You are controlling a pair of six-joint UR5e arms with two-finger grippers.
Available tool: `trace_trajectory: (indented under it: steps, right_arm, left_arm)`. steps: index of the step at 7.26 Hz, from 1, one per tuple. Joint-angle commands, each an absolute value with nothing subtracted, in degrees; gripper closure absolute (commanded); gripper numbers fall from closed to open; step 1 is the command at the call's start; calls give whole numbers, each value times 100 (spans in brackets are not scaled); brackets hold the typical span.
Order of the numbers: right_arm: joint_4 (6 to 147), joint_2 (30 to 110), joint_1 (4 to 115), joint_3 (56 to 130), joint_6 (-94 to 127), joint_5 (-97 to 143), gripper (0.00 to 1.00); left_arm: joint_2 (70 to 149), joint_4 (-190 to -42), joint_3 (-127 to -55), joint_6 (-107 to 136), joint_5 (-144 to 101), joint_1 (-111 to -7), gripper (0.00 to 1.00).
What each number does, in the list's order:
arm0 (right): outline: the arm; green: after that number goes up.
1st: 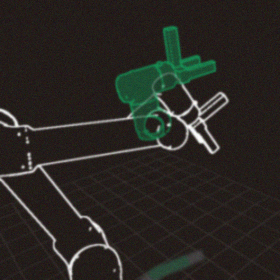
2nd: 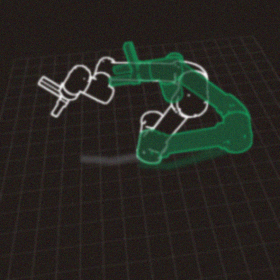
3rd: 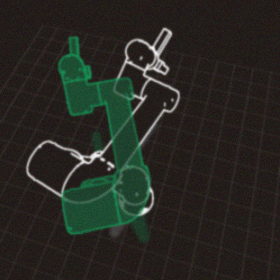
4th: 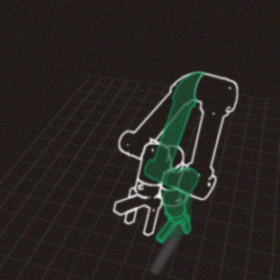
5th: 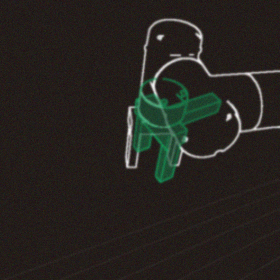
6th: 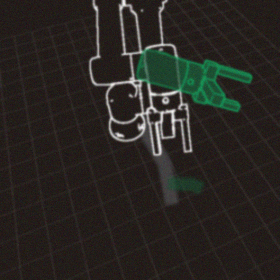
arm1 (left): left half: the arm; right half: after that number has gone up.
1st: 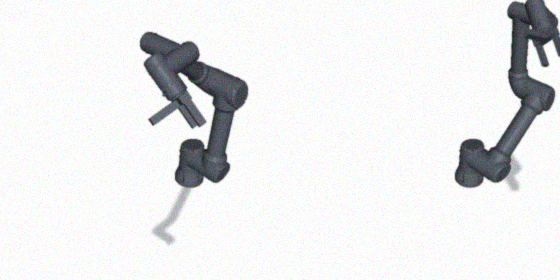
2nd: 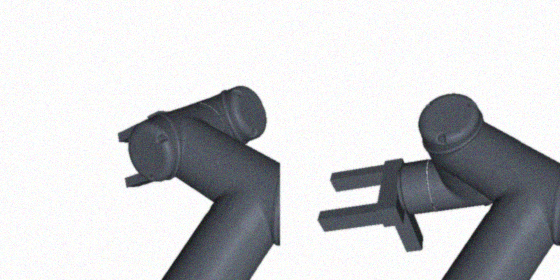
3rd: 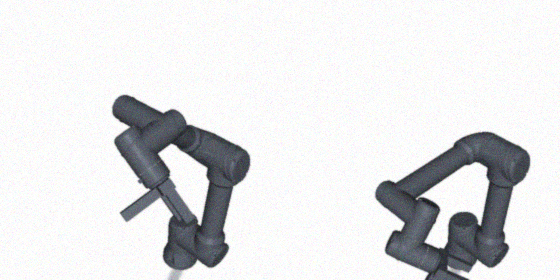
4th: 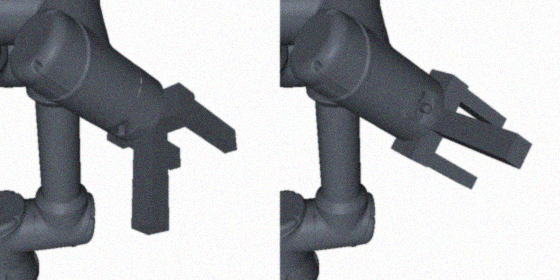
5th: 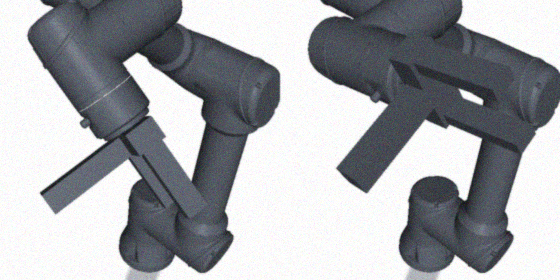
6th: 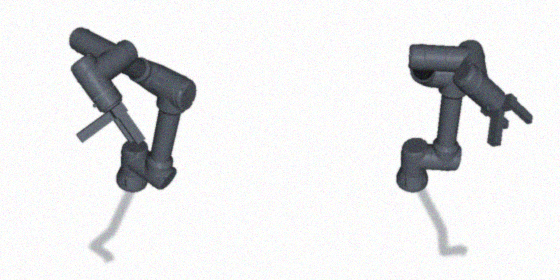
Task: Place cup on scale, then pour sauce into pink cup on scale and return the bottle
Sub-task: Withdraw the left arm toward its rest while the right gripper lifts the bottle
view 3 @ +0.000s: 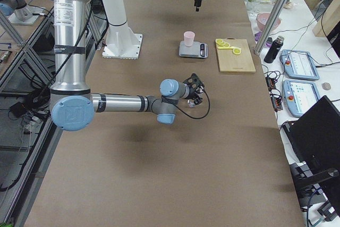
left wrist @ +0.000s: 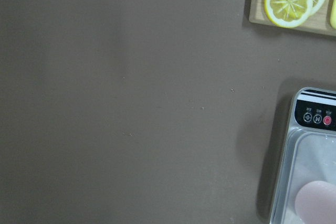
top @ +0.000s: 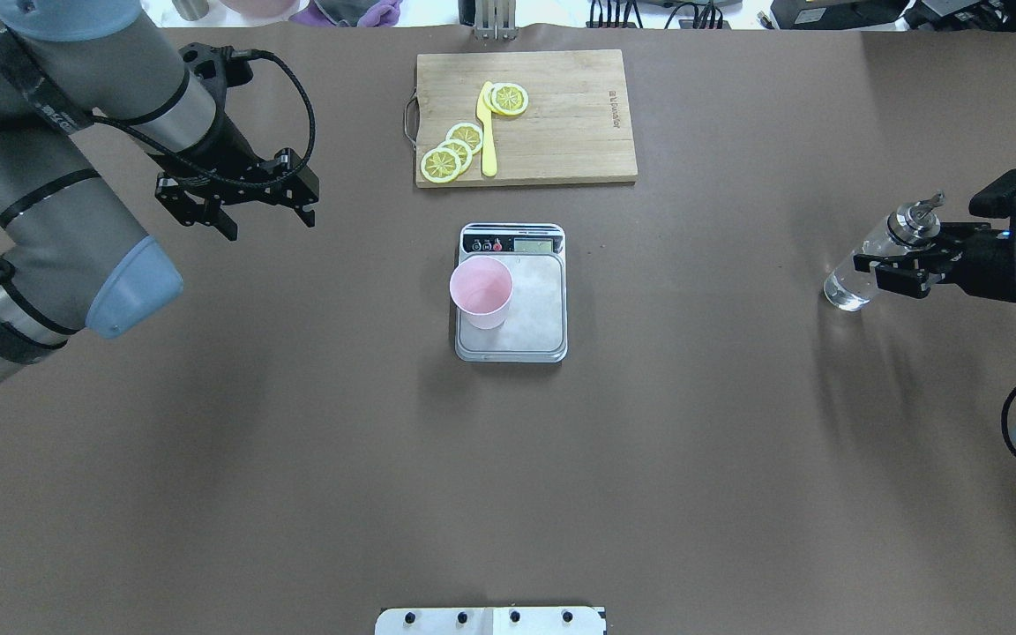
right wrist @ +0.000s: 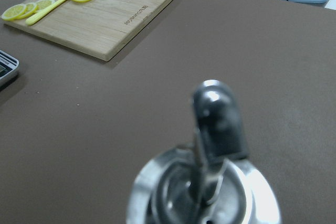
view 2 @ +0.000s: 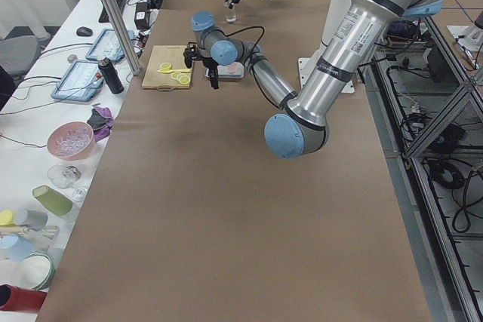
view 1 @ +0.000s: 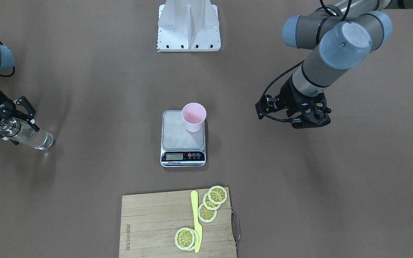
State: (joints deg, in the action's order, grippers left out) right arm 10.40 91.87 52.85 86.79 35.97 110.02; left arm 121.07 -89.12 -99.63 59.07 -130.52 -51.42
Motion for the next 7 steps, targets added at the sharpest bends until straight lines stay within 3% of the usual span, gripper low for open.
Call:
trace_trajectory:
  steps: [1, 4, 7]
  right_arm:
    - [2384, 9071, 5317, 9384, 3017, 10951, 65]
    - [3564, 8545, 5484, 9597, 2166, 10986, 65]
    - [5198, 8289, 5511, 10483, 1987, 11048, 65]
  left_arm:
    - [11709, -8912, -10150, 5434, -13052, -5404, 2]
    - [11016, -8912, -10274, 4400, -13061, -6018, 2]
    - [10417, -8808, -10204, 2949, -13061, -6765, 2]
